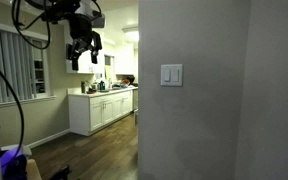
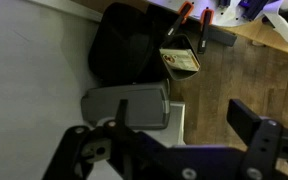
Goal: Turn off the left light switch.
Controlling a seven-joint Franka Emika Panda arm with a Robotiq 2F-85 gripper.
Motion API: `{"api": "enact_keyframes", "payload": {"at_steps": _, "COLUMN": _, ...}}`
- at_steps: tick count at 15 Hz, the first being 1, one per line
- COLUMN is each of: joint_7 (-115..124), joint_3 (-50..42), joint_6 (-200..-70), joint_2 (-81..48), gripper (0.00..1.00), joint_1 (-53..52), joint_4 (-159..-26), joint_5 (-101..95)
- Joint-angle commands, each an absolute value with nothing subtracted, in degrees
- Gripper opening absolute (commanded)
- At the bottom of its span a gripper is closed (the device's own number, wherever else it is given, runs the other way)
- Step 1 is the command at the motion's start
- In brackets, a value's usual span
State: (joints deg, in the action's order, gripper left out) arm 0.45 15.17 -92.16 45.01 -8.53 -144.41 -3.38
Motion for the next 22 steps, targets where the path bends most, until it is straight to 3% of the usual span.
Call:
{"api": "enact_keyframes", "payload": {"at_steps": 1, "joint_7": 1.29, "joint_3": 14.11, "joint_6": -92.01, "joint_2": 44.68, "gripper": 1.0, "joint_1": -9.97, "joint_4": -144.29, "joint_5": -4.07}}
{"api": "enact_keyframes", "payload": {"at_steps": 11, "joint_7": 0.85, "joint_3": 13.6, "joint_6": -94.36, "joint_2": 44.1, "gripper": 1.0, "joint_1": -9.66, "joint_4": -145.46, "joint_5": -4.7}}
{"api": "enact_keyframes", "payload": {"at_steps": 22, "joint_7": 2.46, "joint_3": 8.29, "joint_6": -129.27, "joint_2": 26.91, "gripper": 1.0, "joint_1": -2.23, "joint_4": -145.41, "joint_5": -15.37}}
